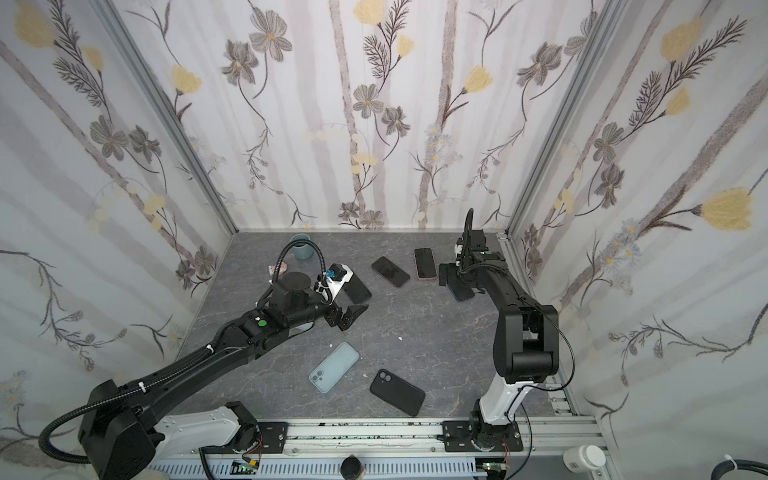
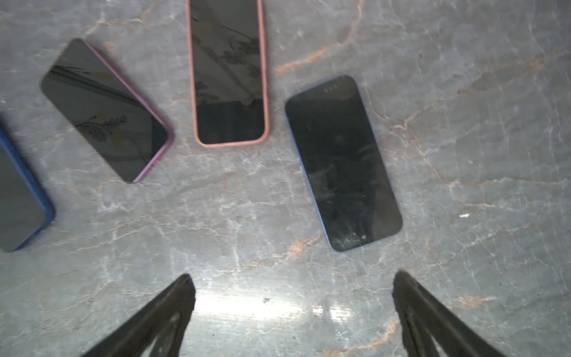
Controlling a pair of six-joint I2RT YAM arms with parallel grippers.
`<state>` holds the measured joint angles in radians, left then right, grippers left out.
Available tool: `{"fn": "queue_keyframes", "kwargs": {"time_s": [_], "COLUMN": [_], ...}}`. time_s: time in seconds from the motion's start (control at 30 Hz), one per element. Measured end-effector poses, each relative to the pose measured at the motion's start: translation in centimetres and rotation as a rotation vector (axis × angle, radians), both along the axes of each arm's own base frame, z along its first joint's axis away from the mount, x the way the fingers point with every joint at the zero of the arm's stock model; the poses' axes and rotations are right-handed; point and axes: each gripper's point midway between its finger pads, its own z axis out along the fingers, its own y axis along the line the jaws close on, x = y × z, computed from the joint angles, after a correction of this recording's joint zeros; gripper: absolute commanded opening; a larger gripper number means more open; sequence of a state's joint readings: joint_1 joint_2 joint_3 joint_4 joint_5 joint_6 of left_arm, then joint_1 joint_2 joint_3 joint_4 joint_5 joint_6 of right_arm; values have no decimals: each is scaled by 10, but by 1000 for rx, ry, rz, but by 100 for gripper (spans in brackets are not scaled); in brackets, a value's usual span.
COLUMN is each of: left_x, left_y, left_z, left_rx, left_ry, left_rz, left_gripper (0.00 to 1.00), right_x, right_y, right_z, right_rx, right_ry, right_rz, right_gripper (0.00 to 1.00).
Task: Put the phone into the phone case
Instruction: 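Move the right gripper over the blue-edged phone and lower it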
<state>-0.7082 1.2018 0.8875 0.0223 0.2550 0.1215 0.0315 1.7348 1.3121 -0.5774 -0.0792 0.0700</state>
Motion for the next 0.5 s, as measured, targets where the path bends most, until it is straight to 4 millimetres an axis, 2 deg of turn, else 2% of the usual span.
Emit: {"fn": "queue_keyframes", "kwargs": {"time_s": [0.2,0.33,0.5], "left_x": [1,4,6], "left_y": [-8,-16,-23], "left_z": [-4,-5,-16], "left_rx": [-55,-77,-65], "left_ry": [83,126,180], "left_rz": [5,4,0], "left_gripper": [100,100,100], "right_x": [-5,-2,7], "right_y": [-18,-21,-25], "right_z": [-27,-41,-52], "right_rx": [-17,-34,-66], "right_ry": [22,29,29], "right_rz": [-22,-10,10], "right_gripper": [99,99,100]}}
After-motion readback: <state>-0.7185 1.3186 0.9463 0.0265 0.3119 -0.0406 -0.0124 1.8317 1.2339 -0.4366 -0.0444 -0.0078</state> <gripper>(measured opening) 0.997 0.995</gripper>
